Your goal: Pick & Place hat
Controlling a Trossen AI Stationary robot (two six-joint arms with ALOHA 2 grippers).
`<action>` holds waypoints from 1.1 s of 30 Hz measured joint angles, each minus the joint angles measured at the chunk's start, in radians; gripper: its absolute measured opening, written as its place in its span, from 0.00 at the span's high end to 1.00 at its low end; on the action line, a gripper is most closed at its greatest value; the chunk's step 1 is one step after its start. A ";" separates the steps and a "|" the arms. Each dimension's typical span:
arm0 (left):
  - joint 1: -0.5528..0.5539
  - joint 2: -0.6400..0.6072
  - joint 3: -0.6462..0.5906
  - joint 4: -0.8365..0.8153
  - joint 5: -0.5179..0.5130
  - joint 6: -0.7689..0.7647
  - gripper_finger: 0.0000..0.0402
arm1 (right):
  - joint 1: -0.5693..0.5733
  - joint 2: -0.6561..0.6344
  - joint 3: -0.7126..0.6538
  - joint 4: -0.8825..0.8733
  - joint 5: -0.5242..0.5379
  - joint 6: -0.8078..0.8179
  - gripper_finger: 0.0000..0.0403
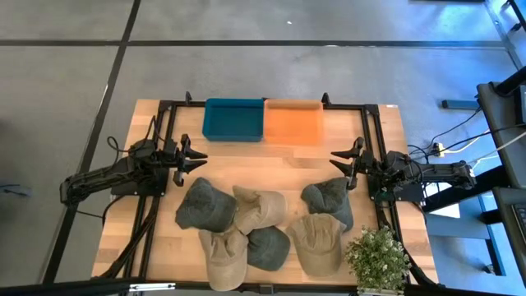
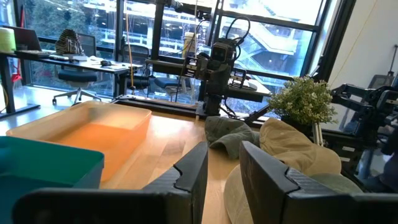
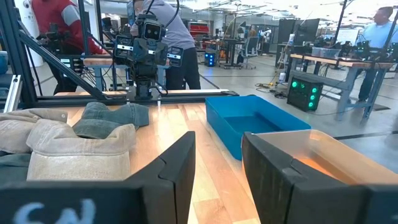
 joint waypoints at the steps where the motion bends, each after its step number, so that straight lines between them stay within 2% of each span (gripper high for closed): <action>1: 0.000 0.000 0.000 0.000 0.000 0.000 0.78 | 0.000 0.000 0.000 0.000 0.000 -0.001 0.67; 24: 0.000 0.000 0.000 0.000 0.000 0.000 0.78 | 0.000 0.000 0.000 0.000 -0.002 0.009 0.67; 29: 0.000 0.000 0.000 0.000 0.000 0.000 0.78 | 0.000 0.000 0.000 0.003 -0.017 0.157 0.67; 33: 0.000 0.000 0.000 0.000 0.000 0.000 0.78 | 0.000 0.000 0.000 0.012 -0.004 0.163 0.67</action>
